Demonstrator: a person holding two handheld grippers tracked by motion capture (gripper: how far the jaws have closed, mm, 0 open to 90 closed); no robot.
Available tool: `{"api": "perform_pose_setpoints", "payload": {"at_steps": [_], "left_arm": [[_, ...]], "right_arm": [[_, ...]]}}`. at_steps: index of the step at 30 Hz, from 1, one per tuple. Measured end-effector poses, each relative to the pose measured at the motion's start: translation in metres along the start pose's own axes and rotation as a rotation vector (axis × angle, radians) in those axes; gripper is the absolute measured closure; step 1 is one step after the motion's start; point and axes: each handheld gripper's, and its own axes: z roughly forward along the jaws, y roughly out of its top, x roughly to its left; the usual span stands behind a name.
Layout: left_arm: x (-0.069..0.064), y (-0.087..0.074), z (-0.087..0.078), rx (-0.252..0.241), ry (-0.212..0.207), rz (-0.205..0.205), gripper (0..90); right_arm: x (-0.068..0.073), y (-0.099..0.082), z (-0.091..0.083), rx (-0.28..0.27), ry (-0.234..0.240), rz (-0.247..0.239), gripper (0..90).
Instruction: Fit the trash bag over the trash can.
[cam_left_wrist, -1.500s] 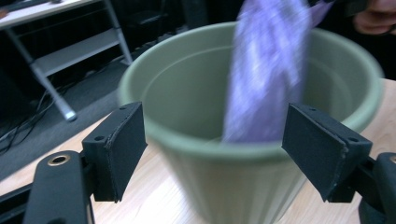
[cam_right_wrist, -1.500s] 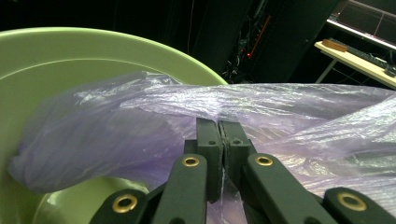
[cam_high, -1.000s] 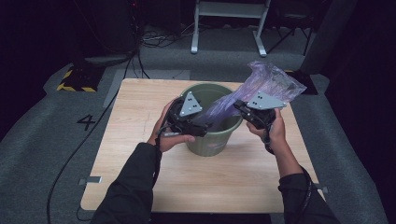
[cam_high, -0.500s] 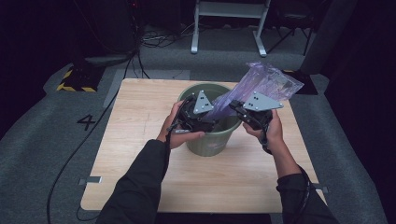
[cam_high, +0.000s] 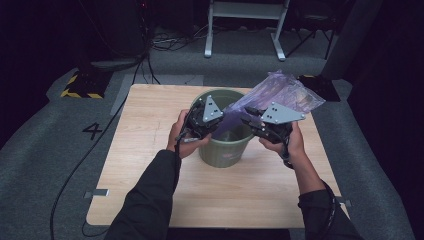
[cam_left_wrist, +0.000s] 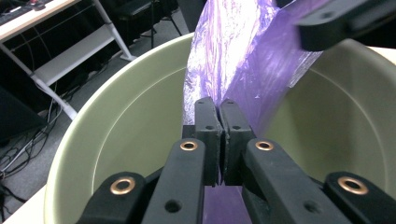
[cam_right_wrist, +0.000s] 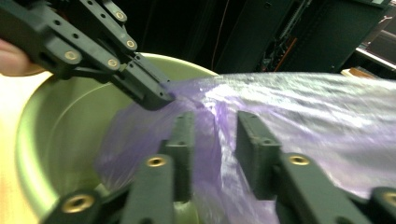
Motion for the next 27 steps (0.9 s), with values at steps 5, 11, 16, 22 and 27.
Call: {"api": "perform_pose_setpoints", "payload": {"at_steps": [5,11,16,22,27], "left_arm": [[0.003,-0.003,-0.001,-0.005,0.018,-0.013,88.5],[0.006,-0.005,-0.003,-0.014,0.028,-0.028,88.6],[0.006,-0.005,-0.003,-0.013,0.028,-0.027,88.5],[0.007,-0.005,-0.002,-0.01,0.029,-0.03,88.5],[0.007,-0.004,0.0,-0.008,0.024,-0.028,88.5]], "right_arm": [[-0.003,-0.003,-0.011,-0.005,0.01,0.002,49.9],[-0.007,-0.007,-0.034,-0.049,-0.083,0.014,34.3],[-0.02,-0.01,-0.055,-0.091,-0.179,0.038,24.7],[-0.044,-0.026,-0.07,-0.064,-0.232,0.11,19.8],[-0.055,-0.045,-0.064,-0.035,-0.191,0.175,16.9]]}}
